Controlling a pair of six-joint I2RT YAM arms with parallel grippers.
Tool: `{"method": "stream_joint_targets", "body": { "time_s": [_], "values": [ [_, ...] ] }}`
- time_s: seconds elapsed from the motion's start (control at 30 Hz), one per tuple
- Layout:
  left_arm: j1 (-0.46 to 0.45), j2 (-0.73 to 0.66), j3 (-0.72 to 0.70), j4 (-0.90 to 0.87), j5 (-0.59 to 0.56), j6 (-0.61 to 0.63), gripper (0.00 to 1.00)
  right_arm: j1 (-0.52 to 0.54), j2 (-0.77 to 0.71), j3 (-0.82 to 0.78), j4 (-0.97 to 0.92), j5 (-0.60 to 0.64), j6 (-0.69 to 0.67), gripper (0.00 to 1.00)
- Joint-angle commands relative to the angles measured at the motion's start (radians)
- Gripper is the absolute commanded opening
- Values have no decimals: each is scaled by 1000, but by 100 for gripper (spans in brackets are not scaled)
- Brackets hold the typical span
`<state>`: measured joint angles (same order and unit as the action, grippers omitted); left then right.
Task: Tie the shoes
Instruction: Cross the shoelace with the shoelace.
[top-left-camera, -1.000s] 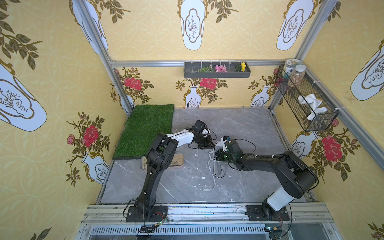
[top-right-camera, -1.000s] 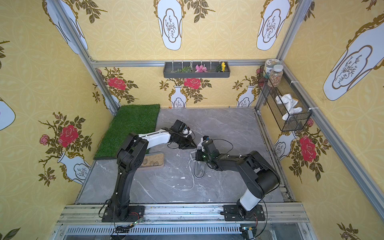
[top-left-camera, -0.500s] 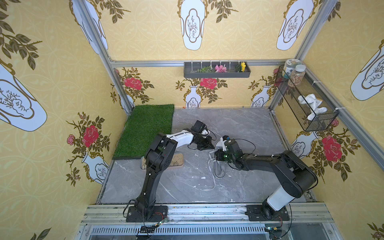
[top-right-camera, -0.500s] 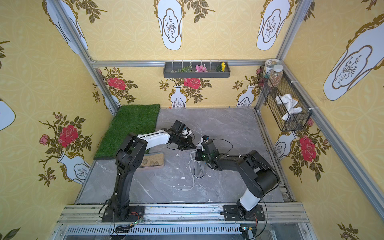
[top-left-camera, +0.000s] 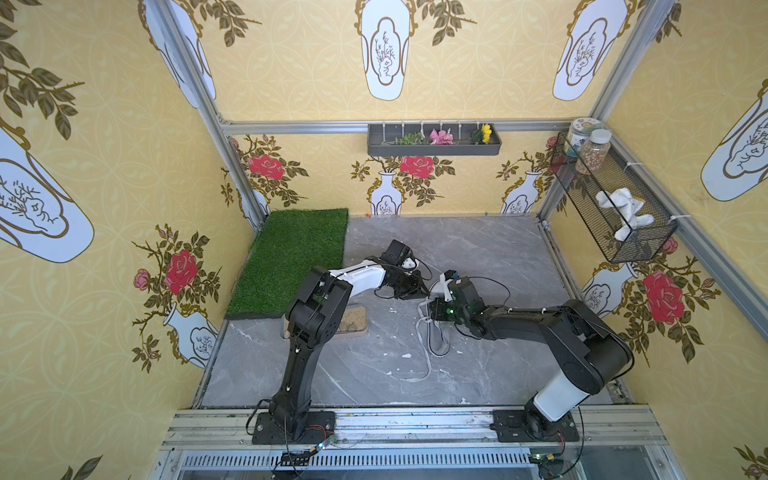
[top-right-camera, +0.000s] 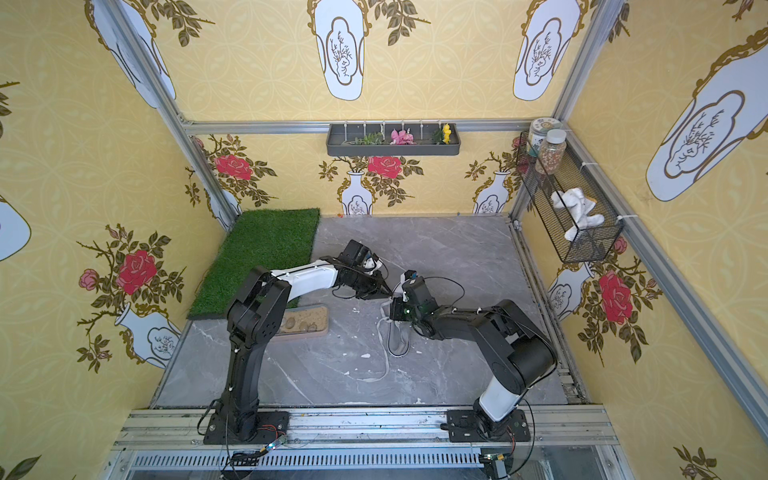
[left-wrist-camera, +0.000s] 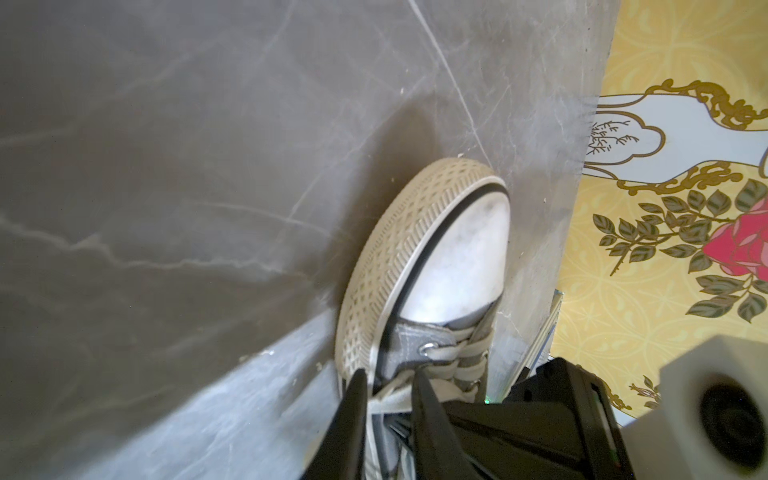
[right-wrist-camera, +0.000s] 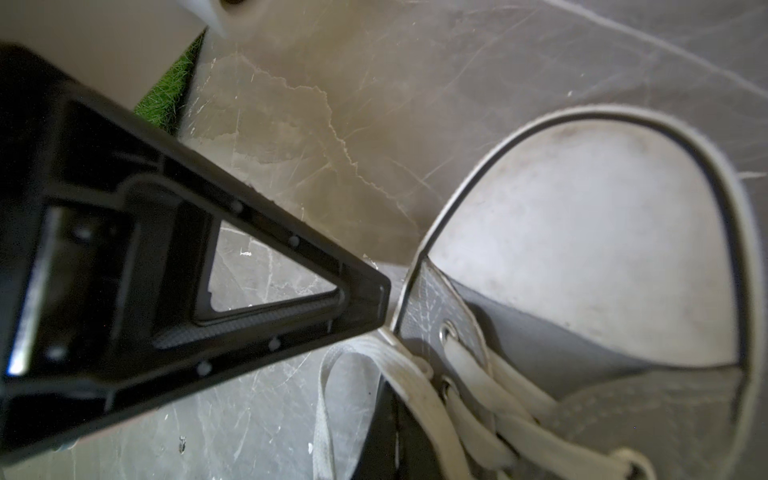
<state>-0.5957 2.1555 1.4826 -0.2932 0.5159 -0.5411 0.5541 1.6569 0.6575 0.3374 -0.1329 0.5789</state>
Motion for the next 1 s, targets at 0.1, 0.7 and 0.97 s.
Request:
{"method": "stream_joint_targets", "body": {
  "time_s": [0.1, 0.7, 0.97],
  "values": [
    [0, 18, -1, -13, -17, 16, 34, 1, 10, -3, 18, -28, 2, 0],
    [-15, 23, -15, 24, 33, -26, 19, 1, 23, 2, 26, -34, 9, 0],
    [-15, 14, -15, 26, 26, -28, 8, 0, 19, -10, 27, -30, 9, 0]
  ]
}}
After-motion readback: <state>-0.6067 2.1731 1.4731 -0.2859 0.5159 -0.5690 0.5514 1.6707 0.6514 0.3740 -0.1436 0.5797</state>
